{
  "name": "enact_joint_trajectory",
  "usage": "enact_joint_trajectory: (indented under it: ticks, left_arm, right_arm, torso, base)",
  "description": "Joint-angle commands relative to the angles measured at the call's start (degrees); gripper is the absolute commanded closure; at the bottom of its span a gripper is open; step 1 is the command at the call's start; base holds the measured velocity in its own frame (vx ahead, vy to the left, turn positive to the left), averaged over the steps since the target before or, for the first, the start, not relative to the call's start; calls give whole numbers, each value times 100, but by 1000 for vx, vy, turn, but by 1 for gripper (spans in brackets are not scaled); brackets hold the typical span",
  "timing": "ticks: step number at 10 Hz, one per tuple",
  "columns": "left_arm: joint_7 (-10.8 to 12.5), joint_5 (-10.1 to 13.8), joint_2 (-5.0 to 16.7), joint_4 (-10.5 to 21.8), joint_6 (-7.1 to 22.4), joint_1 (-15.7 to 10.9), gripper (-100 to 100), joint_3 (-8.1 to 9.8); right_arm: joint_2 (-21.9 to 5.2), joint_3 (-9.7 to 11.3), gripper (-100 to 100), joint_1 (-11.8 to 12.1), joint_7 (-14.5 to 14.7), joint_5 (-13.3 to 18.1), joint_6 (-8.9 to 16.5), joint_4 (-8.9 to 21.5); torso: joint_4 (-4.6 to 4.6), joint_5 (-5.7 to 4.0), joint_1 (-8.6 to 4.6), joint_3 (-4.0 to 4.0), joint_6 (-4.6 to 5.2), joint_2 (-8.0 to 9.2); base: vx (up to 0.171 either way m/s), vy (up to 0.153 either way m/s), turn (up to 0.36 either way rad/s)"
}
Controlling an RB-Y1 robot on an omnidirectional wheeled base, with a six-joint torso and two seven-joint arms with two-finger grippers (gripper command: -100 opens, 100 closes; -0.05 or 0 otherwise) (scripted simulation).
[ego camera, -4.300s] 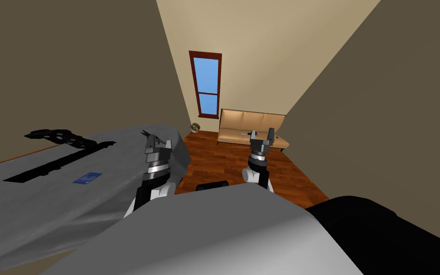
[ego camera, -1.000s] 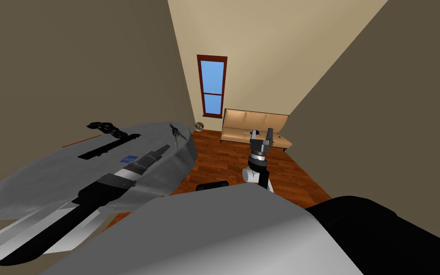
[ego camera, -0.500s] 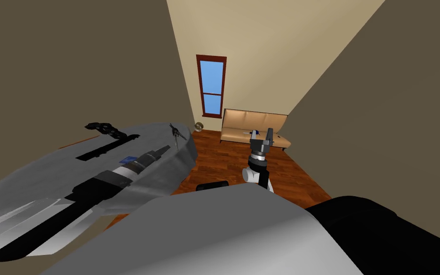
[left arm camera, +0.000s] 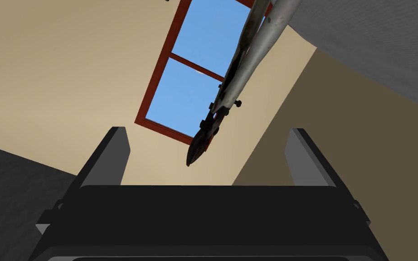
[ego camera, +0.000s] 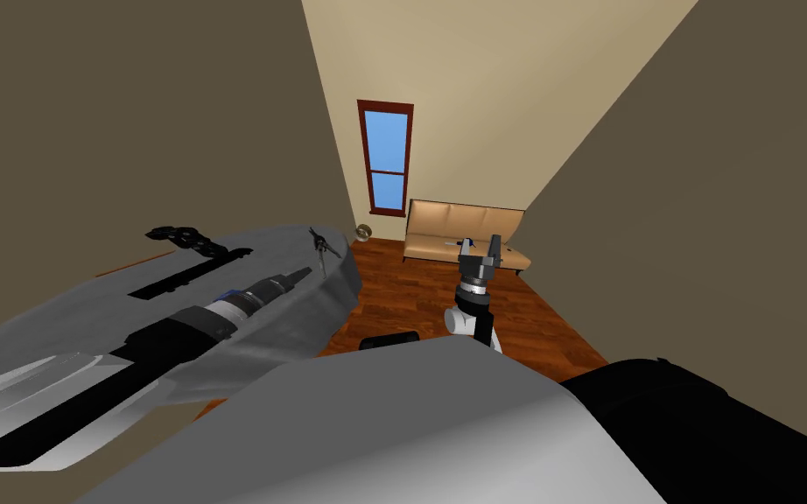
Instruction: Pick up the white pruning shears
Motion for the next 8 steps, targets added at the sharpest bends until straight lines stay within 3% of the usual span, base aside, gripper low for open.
enact_joint_trajectory:
  ticks: [1, 4, 6, 7, 8]
  left_arm:
    - [103, -2, 286, -24, 284, 114, -100, 148]
    - [170, 6, 662, -39, 463, 190, -100, 248]
    - [305, 37, 1055, -60, 808, 329, -100, 438]
    - [305, 37, 1135, -60, 808, 329, -100, 438]
    - [372, 57, 1352, -67, 971, 393, -100, 527]
  right_arm:
    - [0, 0, 0, 0, 0, 0, 0, 0]
    - [0, 0, 0, 0, 0, 0, 0, 0]
    - [0, 0, 0, 0, 0, 0, 0, 0]
    - [0, 0, 0, 0, 0, 0, 0, 0]
    - [0, 0, 0, 0, 0, 0, 0, 0]
  torso:
    - [0, 0, 0, 0, 0, 0]
    - [-1, 0, -1, -2, 0, -4]
    - [-1, 0, -1, -3, 0, -4]
    - [-2, 0, 0, -5, 0, -8]
    - [-2, 1, 0, -4, -2, -6]
  base:
    - [29, 13, -70]
    - [23, 7, -30]
    - [32, 8, -64]
    - [29, 10, -25]
    - [33, 3, -45]
